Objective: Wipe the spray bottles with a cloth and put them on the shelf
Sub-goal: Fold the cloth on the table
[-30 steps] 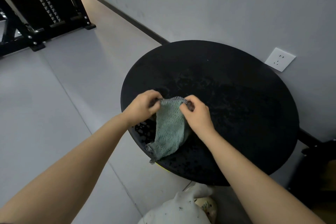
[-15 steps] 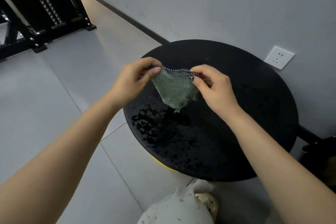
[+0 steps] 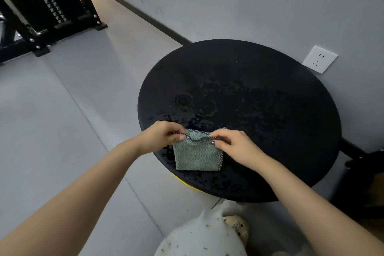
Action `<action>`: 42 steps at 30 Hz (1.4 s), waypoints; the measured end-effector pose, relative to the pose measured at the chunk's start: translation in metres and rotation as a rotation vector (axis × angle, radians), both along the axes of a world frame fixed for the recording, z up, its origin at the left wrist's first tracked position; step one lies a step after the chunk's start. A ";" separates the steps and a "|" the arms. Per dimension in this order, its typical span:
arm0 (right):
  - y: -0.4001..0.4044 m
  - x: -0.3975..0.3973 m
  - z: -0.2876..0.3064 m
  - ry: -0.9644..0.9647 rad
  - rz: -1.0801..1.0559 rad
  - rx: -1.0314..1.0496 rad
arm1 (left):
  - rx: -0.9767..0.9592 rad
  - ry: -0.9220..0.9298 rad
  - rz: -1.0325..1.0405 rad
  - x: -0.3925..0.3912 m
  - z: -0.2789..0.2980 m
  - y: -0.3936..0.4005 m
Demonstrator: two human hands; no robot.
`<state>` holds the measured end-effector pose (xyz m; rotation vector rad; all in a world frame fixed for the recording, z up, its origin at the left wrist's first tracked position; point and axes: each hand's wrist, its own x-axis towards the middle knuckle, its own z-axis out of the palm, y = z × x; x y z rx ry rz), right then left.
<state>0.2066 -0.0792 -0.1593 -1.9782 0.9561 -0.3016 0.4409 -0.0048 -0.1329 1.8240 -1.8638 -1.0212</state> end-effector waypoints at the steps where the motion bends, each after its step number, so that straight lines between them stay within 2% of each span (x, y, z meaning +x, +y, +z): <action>1: -0.004 0.004 -0.004 0.012 -0.029 0.001 | 0.003 -0.011 0.030 -0.001 -0.005 -0.005; 7: -0.020 0.023 -0.024 0.159 -0.229 -0.091 | -0.017 -0.027 0.215 -0.018 -0.035 -0.033; 10: -0.017 0.024 -0.035 0.289 -0.194 -0.244 | -0.033 -0.093 0.251 -0.024 -0.051 -0.037; 12: -0.010 0.017 -0.040 0.303 -0.106 -0.434 | -0.138 -0.233 0.231 -0.022 -0.061 -0.032; 15: 0.000 0.001 -0.043 0.181 0.138 -0.623 | -0.367 -0.370 0.085 -0.018 -0.063 -0.017; 19: 0.013 -0.016 -0.051 0.257 0.395 -0.719 | -0.250 -0.336 -0.240 -0.017 -0.066 0.011; 21: 0.016 -0.020 -0.052 0.270 0.401 -0.751 | -0.251 -0.365 -0.297 -0.014 -0.070 0.020; 26: 0.022 -0.015 -0.051 0.130 0.345 -0.858 | -0.405 -0.403 -0.297 -0.015 -0.065 0.021; 33: 0.027 -0.009 -0.033 0.160 0.096 -0.651 | -0.427 -0.350 -0.105 -0.032 -0.028 0.001; 42: 0.025 -0.032 0.008 0.040 -0.278 -0.494 | -0.467 -0.392 -0.140 -0.071 0.031 -0.030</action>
